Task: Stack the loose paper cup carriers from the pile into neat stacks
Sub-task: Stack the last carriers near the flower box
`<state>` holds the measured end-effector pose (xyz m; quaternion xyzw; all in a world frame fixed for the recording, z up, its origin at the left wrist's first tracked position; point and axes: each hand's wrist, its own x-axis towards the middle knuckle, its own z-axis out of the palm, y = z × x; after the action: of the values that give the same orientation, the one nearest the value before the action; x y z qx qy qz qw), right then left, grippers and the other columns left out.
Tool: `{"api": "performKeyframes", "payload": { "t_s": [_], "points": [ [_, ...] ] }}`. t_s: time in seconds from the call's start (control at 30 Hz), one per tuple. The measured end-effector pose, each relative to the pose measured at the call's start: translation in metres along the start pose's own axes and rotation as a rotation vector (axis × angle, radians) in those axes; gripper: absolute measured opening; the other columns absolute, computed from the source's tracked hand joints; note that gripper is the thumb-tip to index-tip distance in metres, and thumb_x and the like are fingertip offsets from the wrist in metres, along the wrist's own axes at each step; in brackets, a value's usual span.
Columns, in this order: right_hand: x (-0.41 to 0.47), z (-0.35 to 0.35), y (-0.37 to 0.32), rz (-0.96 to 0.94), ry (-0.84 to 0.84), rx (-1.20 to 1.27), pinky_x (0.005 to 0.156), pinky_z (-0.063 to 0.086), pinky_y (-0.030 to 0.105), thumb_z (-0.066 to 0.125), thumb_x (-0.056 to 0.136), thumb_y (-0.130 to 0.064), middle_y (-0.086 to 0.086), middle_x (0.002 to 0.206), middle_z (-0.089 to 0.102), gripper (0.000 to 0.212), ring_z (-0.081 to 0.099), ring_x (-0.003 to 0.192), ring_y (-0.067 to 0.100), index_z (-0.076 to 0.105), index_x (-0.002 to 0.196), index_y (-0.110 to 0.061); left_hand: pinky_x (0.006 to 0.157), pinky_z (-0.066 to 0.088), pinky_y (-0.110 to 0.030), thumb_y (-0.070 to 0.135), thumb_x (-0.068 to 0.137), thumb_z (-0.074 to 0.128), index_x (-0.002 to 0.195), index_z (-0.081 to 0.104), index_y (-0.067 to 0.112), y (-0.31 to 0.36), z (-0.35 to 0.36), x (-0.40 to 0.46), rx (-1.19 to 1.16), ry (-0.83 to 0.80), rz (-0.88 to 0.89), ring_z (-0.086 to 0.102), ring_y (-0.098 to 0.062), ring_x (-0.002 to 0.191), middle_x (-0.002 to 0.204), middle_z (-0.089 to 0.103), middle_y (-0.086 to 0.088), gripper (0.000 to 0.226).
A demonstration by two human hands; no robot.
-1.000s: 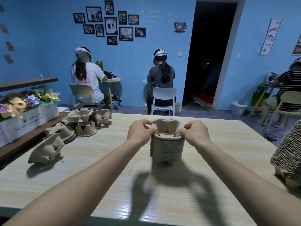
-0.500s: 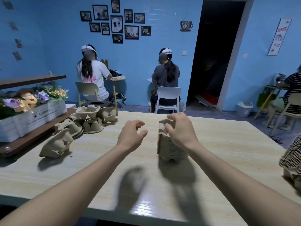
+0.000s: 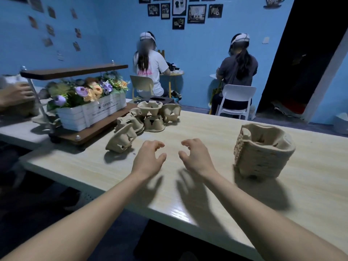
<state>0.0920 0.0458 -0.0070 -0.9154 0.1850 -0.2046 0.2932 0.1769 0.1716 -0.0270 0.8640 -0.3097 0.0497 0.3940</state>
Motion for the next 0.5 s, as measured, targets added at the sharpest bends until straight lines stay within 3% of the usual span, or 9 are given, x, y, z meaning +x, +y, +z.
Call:
{"api": "performKeyframes", "payload": {
  "t_s": [0.2, 0.4, 0.5],
  "points": [
    [0.017, 0.039, 0.007, 0.024, -0.062, -0.083, 0.103, 0.035, 0.033, 0.051, 0.090, -0.017, 0.013, 0.130, 0.048, 0.040, 0.040, 0.124, 0.029, 0.053, 0.128, -0.006, 0.094, 0.041, -0.025, 0.021, 0.090, 0.060, 0.121, 0.057, 0.019, -0.038, -0.008, -0.004, 0.075, 0.048, -0.041, 0.052, -0.012, 0.109, 0.123, 0.052, 0.001, 0.032],
    [0.025, 0.064, 0.020, -0.045, -0.070, -0.237, 0.092, 0.038, 0.035, 0.045, 0.093, -0.027, 0.008, 0.119, 0.050, 0.031, 0.043, 0.111, 0.026, 0.059, 0.115, -0.010, 0.093, 0.049, -0.030, 0.020, 0.090, 0.059, 0.120, 0.057, 0.018, -0.063, -0.004, -0.003, 0.037, 0.048, -0.076, 0.056, -0.008, 0.100, 0.122, 0.050, 0.002, 0.030],
    [0.029, 0.070, 0.022, -0.087, -0.052, -0.284, 0.088, 0.038, 0.036, 0.042, 0.093, -0.030, 0.005, 0.114, 0.050, 0.028, 0.044, 0.104, 0.024, 0.059, 0.107, -0.012, 0.088, 0.044, -0.018, 0.019, 0.091, 0.057, 0.119, 0.057, 0.020, -0.063, -0.001, -0.001, 0.048, 0.093, -0.036, 0.050, -0.003, 0.101, 0.120, 0.048, 0.007, 0.028]
  ]
}}
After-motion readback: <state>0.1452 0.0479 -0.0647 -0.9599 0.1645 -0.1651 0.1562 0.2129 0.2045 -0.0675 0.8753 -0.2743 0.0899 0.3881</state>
